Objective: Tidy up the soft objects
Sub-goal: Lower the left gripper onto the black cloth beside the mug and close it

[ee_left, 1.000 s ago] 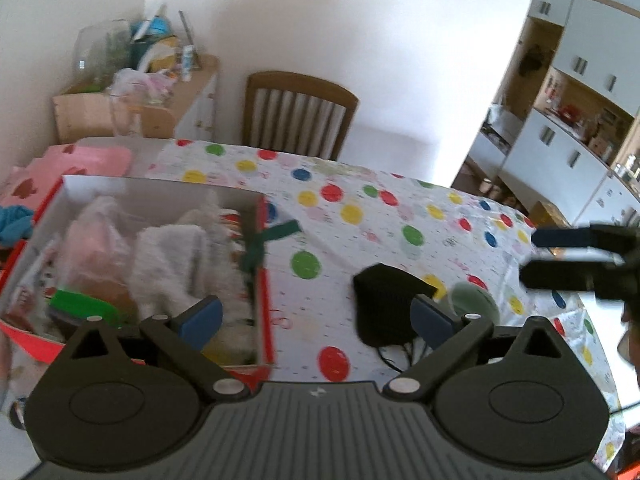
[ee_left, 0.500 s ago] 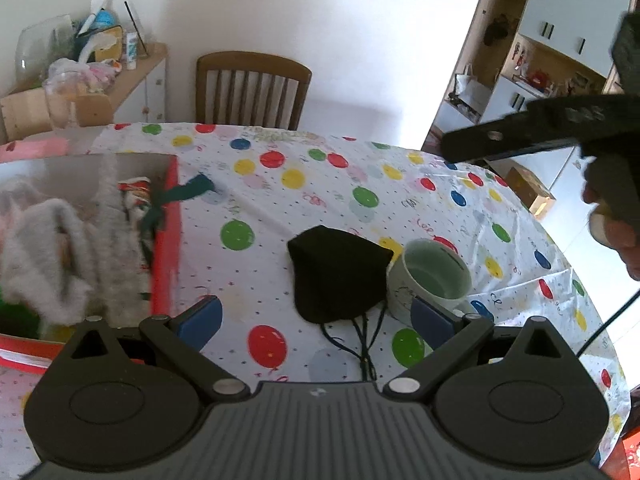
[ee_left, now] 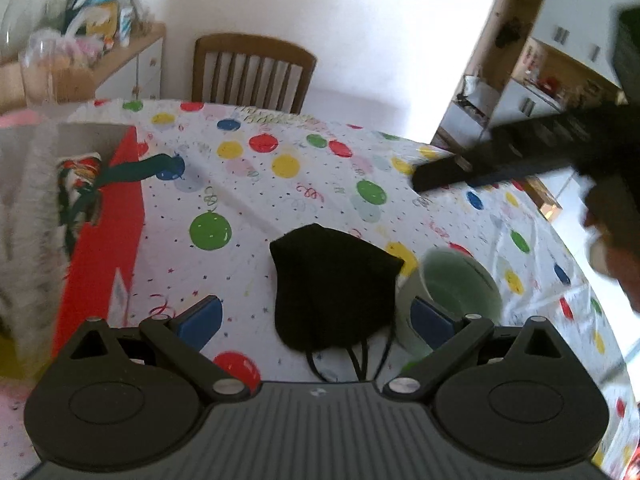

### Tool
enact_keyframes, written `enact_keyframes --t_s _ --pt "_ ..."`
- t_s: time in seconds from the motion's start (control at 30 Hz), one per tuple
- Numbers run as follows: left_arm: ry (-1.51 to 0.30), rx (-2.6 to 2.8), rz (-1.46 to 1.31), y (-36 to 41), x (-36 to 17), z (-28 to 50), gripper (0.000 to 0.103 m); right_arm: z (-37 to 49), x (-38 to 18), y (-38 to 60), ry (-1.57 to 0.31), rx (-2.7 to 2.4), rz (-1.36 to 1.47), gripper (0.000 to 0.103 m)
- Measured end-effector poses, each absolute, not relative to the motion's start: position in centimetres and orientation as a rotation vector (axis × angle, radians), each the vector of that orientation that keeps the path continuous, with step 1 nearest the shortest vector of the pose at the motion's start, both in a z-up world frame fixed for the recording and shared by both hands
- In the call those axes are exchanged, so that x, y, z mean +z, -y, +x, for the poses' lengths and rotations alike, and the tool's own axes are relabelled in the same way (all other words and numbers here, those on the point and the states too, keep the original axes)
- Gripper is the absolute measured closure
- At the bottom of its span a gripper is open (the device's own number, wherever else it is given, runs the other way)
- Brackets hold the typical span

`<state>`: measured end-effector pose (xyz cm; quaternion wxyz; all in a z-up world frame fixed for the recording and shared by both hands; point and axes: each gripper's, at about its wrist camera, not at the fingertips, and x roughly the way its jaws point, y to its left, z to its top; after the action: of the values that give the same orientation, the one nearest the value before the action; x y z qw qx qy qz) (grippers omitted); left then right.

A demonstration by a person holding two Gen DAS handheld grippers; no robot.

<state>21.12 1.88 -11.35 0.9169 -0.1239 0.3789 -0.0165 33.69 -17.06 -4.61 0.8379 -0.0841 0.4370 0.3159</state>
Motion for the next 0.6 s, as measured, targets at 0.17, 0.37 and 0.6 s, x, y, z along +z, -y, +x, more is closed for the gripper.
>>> enact_keyframes --t_s 0.17,0.37,0.6 --pt "-0.828 0.016 -0.317 -3.2 -12.9 24.7 0.003 34.4 -5.6 18.3 -0.943 0.648 -0.175 0.017" --pt "-0.863 0.028 -0.404 -4.3 -14.6 27.9 0.003 35.1 -6.3 19.8 -0.944 0.617 -0.162 0.019" --pt "-0.879 -0.005 -0.381 -3.2 -15.7 30.1 0.028 35.8 -7.2 21.0 -0.959 0.585 -0.150 0.020"
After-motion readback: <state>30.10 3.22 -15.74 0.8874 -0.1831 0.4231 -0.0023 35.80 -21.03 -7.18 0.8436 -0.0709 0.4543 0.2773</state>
